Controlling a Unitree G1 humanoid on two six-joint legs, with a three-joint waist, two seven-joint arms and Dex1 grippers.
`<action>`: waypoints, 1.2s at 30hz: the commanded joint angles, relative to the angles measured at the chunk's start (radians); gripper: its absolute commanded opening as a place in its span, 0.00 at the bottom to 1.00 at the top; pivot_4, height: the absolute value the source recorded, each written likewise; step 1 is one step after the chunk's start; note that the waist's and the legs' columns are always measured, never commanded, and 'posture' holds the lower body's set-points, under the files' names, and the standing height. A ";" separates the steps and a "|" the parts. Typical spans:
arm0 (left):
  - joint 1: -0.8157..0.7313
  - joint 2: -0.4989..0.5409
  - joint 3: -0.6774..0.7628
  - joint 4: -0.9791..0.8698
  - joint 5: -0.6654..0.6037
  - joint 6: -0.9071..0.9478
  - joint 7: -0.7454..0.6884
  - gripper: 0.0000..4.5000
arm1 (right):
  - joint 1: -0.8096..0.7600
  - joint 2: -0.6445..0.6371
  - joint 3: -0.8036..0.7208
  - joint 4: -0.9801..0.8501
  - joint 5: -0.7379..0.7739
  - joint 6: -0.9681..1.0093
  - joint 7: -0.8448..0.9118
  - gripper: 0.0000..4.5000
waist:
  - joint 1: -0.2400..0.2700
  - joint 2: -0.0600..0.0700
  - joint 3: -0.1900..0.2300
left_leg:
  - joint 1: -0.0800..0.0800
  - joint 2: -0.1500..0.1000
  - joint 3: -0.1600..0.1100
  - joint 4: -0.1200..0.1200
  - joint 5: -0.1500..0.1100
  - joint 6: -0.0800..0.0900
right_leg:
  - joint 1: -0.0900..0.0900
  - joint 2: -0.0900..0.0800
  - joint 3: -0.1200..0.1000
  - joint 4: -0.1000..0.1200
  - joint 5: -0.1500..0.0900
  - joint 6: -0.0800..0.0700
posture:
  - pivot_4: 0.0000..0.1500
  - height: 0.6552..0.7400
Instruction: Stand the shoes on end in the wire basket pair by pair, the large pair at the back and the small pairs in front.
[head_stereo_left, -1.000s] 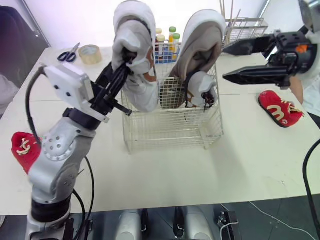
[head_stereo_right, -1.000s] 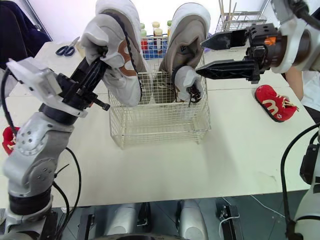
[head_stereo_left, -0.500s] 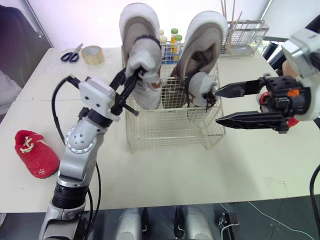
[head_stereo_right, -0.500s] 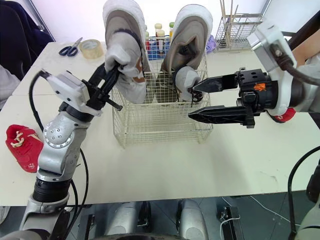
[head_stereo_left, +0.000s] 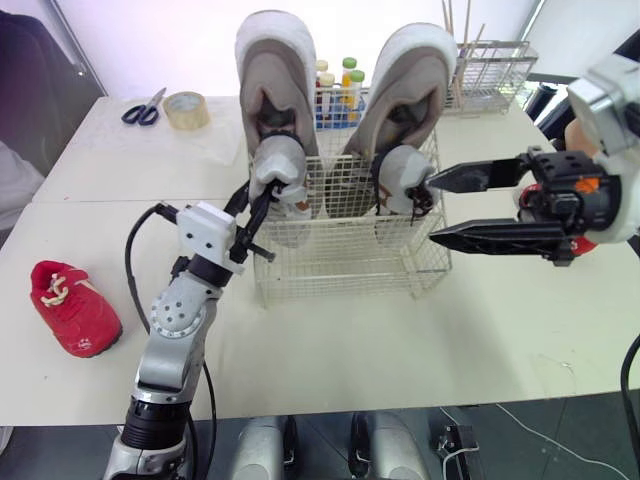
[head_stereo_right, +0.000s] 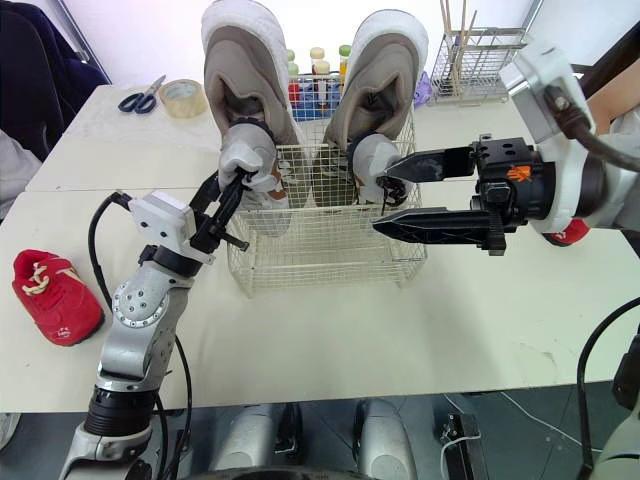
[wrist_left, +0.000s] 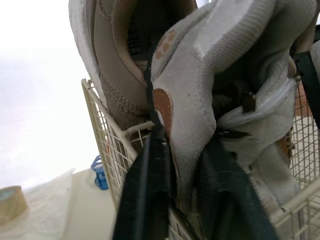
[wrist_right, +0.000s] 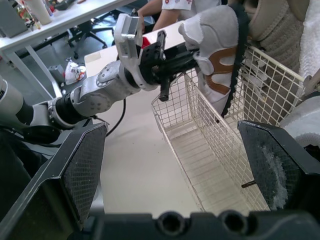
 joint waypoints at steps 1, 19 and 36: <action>0.027 0.007 0.018 -0.061 -0.028 0.063 -0.002 0.62 | -0.014 -0.002 0.004 0.005 -0.012 -0.047 0.018 1.00 | 0.000 0.000 0.000 | 0.000 0.000 0.000 0.000 0.000 0.000 | 0.000 0.000 0.000 0.000 0.000 0.000 | 1.00 1.00; 0.179 0.094 0.300 -0.423 -0.466 0.514 0.099 0.83 | 0.005 0.017 0.070 0.117 -0.125 -0.182 0.107 1.00 | -0.003 0.000 0.000 | -0.001 0.000 0.000 0.000 0.000 0.000 | 0.000 0.000 0.000 -0.002 0.000 0.000 | 1.00 1.00; 0.131 0.519 0.263 -0.633 -1.237 0.702 0.276 0.99 | 0.129 0.073 -0.190 0.980 -0.680 -1.087 -0.176 1.00 | -0.002 0.003 0.001 | 0.002 -0.002 0.001 -0.001 0.000 0.000 | 0.005 0.001 0.001 -0.006 0.002 0.004 | 1.00 1.00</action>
